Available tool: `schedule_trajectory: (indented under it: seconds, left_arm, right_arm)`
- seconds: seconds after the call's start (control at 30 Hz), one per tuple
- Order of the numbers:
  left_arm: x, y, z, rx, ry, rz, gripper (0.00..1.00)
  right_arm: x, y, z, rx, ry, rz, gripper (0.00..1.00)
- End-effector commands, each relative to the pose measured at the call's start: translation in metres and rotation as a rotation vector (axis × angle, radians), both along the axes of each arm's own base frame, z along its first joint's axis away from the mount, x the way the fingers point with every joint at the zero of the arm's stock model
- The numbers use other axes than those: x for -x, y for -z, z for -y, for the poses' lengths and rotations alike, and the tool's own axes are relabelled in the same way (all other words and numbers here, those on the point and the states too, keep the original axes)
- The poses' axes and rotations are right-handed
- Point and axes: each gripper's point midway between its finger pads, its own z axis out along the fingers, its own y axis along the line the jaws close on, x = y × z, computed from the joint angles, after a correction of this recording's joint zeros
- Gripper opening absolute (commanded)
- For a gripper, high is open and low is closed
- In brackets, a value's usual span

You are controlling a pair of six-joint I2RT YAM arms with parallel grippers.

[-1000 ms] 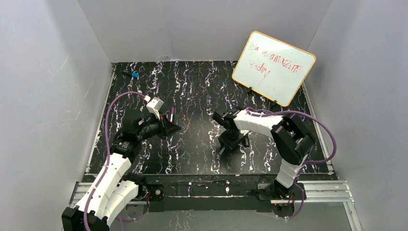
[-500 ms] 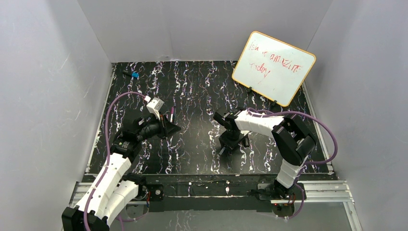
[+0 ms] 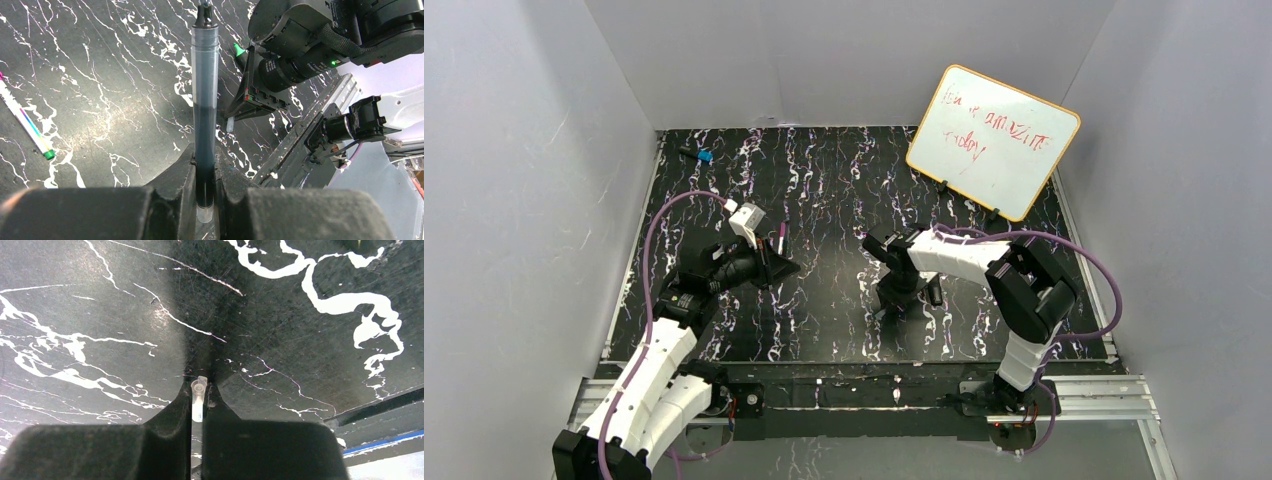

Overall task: Insert the pens into the pen caps
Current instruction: Insert the pen cap onto the pen.

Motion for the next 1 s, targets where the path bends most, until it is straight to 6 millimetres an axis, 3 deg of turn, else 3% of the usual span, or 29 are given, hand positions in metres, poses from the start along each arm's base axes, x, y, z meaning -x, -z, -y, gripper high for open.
schedule_trajectory:
  seconds: [0.0,0.1,0.17,0.23,0.33,0.43,0.57,0.67,0.77,0.97]
  left_arm:
    - [0.001,-0.014,0.003,0.008,0.023,0.037,0.0]
    - [0.003,-0.014,0.005,0.012,0.036,0.036,0.0]
    - [0.005,-0.014,0.007,0.019,0.056,0.036,0.0]
    - [0.011,-0.015,0.013,0.033,0.097,0.039,0.0]
    - [0.022,-0.014,0.024,0.036,0.167,0.038,0.0]
    - [0.033,-0.011,0.031,0.013,0.222,0.041,0.0]
    - [0.045,-0.014,0.035,0.008,0.259,0.062,0.0]
    - [0.06,-0.028,0.04,0.045,0.335,0.112,0.0]
    - [0.066,-0.036,0.041,0.068,0.356,0.152,0.0]
    - [0.064,-0.037,0.04,0.062,0.345,0.158,0.0]
  right_arm:
    - [0.003,0.008,0.002,0.029,-0.01,-0.008,0.01]
    - [-0.008,-0.002,-0.001,0.009,-0.037,0.052,0.01]
    - [-0.033,-0.026,-0.011,-0.011,-0.133,0.179,0.01]
    - [-0.068,-0.065,-0.02,-0.016,-0.267,0.372,0.01]
    - [-0.113,-0.144,-0.037,-0.07,-0.42,0.713,0.01]
    - [-0.135,-0.23,-0.06,-0.178,-0.61,1.094,0.01]
    - [-0.142,-0.294,-0.073,-0.184,-0.76,1.327,0.01]
    - [-0.128,-0.352,-0.098,-0.306,-0.911,1.51,0.01]
    - [-0.104,-0.359,-0.126,-0.53,-0.993,1.519,0.01]
    - [-0.058,-0.384,-0.136,-0.854,-0.998,1.506,0.01]
